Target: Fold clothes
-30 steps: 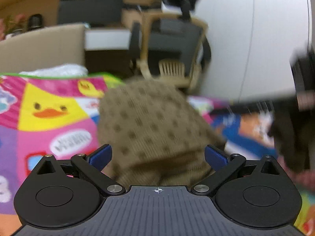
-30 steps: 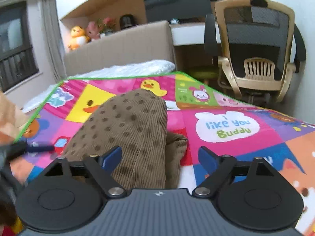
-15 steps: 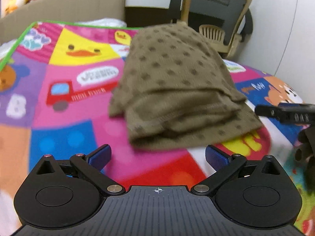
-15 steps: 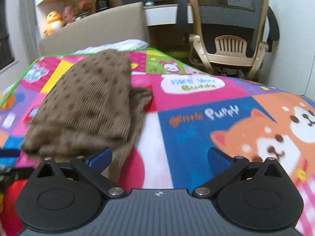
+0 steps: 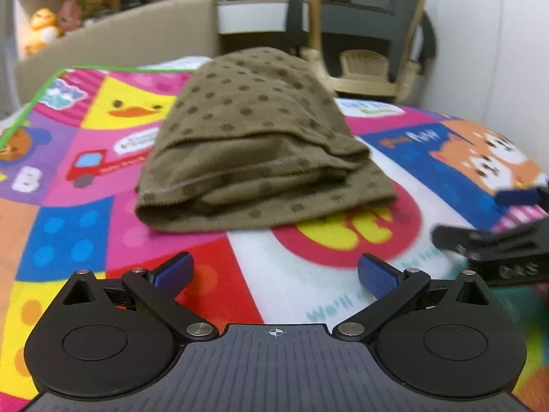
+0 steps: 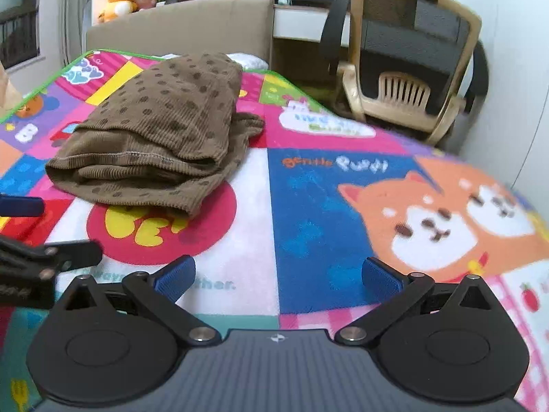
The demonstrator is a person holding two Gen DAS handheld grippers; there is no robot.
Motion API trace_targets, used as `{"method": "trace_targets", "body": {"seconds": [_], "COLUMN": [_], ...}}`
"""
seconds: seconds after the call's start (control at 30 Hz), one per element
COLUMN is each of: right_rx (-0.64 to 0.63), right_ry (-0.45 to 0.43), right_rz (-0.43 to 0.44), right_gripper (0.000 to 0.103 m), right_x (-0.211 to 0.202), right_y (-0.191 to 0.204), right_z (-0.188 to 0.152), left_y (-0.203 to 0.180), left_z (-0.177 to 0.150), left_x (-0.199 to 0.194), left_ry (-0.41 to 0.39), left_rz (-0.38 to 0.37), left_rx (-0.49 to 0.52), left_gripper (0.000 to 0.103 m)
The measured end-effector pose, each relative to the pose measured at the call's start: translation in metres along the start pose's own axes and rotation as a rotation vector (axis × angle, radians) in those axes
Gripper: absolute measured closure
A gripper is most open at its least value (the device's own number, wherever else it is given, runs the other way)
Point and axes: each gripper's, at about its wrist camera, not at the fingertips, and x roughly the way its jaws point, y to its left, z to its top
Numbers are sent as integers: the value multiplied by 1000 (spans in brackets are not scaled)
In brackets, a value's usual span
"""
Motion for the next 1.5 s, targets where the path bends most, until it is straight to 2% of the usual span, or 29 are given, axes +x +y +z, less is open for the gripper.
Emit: {"method": "trace_targets", "body": {"seconds": [0.1, 0.27, 1.5], "right_rx": [42, 31, 32], "right_ry": [11, 12, 13], "right_rz": [33, 24, 27], "right_gripper": [0, 0, 0], "right_x": [3, 3, 3], "right_y": [-8, -5, -7], "right_z": [0, -1, -1], "left_y": [6, 2, 5], "left_z": [5, 5, 4], "left_x": [9, 10, 10], "left_ry": [12, 12, 15], "left_rz": [14, 47, 37], "left_rx": [-46, -28, -46], "left_gripper": [0, 0, 0]}}
